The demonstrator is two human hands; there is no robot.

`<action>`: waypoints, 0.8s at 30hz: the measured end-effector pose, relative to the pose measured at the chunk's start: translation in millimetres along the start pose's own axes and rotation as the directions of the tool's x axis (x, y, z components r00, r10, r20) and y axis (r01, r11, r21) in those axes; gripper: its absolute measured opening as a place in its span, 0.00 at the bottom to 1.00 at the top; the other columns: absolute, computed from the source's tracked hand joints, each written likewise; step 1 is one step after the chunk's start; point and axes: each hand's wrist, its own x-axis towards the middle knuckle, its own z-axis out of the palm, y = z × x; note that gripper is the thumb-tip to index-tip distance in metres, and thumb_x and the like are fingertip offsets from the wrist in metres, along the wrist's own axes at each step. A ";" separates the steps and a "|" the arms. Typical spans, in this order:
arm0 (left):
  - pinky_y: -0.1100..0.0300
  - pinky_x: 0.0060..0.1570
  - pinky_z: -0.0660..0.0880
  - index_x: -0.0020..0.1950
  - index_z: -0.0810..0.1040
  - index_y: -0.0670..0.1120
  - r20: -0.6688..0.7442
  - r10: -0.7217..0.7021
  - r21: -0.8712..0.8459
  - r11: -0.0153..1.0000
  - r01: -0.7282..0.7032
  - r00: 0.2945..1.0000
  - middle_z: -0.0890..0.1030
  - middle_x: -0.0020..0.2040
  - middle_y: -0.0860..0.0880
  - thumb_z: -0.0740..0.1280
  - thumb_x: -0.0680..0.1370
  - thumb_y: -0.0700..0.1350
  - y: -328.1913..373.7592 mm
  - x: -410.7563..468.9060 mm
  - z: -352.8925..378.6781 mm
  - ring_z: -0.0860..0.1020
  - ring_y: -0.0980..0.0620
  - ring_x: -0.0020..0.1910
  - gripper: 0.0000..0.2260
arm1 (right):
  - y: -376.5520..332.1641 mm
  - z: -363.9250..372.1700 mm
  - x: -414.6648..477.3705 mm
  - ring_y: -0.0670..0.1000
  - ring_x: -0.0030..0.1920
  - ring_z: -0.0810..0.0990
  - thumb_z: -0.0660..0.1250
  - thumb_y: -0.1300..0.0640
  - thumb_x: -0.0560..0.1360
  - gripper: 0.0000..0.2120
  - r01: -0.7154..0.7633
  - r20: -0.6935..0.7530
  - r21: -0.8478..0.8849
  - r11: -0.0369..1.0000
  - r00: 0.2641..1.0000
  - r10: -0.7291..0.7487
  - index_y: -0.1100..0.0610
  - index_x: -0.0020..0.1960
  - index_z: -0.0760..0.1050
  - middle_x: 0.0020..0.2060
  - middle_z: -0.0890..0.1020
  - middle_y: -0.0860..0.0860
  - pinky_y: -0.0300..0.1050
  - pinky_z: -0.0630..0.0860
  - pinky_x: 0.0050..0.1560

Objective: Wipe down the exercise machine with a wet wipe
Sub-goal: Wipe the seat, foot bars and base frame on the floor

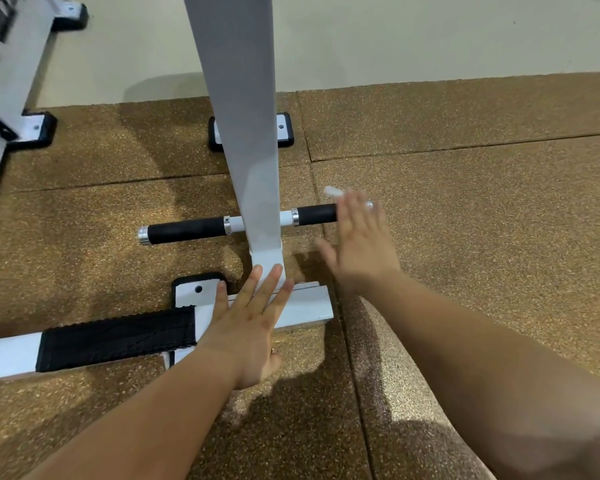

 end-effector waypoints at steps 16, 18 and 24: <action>0.32 0.74 0.33 0.76 0.22 0.56 -0.014 0.019 -0.038 0.999 -0.019 1.000 0.15 0.71 0.55 0.66 0.78 0.60 -0.9 0.1 -1.0 0.19 0.48 0.72 0.51 | 3.3 -7.4 2.2 0.56 0.83 0.40 0.54 0.67 0.82 0.35 -0.079 -0.094 0.154 0.985 0.991 0.094 0.60 0.83 0.40 0.83 0.43 0.57 0.51 0.37 0.81; 0.32 0.75 0.34 0.77 0.23 0.56 0.001 0.021 -0.055 0.998 -0.021 1.000 0.15 0.71 0.55 0.66 0.78 0.59 -0.9 -0.2 -5.0 0.19 0.49 0.72 0.51 | -12.5 -17.0 0.0 0.54 0.83 0.49 0.55 0.69 0.82 0.33 0.000 -0.152 0.233 0.972 0.988 0.036 0.58 0.84 0.49 0.84 0.52 0.54 0.47 0.45 0.81; 0.40 0.79 0.40 0.83 0.47 0.57 -0.268 -0.044 -0.411 0.909 -0.073 0.962 0.41 0.83 0.56 0.64 0.82 0.56 0.7 -11.0 -11.9 0.39 0.53 0.82 0.35 | -56.4 -21.1 -39.0 0.61 0.58 0.84 0.68 0.69 0.76 0.20 0.221 -0.358 0.397 0.891 0.931 -0.072 0.59 0.68 0.80 0.59 0.85 0.58 0.50 0.79 0.59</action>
